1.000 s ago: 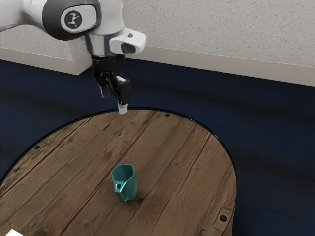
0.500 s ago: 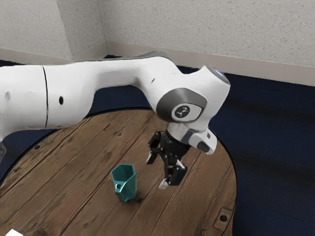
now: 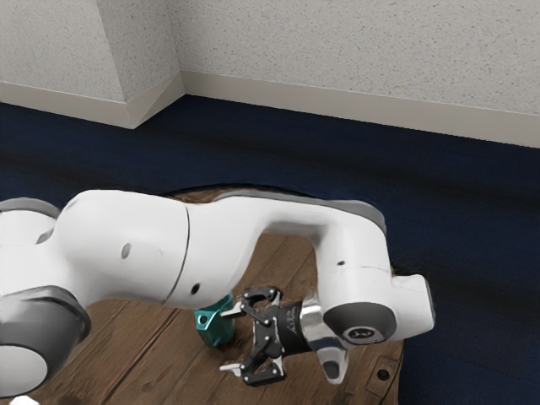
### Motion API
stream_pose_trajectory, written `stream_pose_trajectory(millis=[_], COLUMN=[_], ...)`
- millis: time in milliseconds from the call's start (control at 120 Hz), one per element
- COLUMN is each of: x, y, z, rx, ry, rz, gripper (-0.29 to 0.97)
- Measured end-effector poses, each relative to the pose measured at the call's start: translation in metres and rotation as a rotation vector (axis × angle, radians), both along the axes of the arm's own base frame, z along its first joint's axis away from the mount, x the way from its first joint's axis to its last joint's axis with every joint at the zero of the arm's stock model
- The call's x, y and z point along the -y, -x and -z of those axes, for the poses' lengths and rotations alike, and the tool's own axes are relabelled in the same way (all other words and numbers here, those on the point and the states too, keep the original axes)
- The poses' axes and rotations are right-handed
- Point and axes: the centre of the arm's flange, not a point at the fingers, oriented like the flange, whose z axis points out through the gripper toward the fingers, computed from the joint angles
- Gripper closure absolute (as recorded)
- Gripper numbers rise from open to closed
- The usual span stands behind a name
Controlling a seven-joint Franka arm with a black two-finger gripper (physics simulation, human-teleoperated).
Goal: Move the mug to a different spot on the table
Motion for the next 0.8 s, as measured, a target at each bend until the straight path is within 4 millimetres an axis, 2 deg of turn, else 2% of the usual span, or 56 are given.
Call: stream_pose_trajectory(millis=[83,175,250,325,383,425,475,625,742,800], x=[0.017,0.024,0.029,0.039,0.055,0.059,0.053,0.012,0.015,0.007], y=[0.022,0.023,0.026,0.049,0.072,0.078,0.074,0.033,0.034,0.024], z=[0.024,0.035,0.052,0.071,0.076,0.079,0.081,0.099,0.099,0.094], rx=[-0.04,-0.053,-0.096,-0.175,-0.219,-0.243,-0.26,-0.283,-0.271,-0.252], ry=[0.003,0.028,0.047,0.052,0.061,0.066,0.067,0.06,0.062,0.062], rz=[0.104,0.176,0.236,0.314,0.384,0.409,0.408,0.352,0.375,0.357], gripper=[0.07,0.15,0.19,0.22,0.23,0.24,0.25,0.3,0.34,0.35])
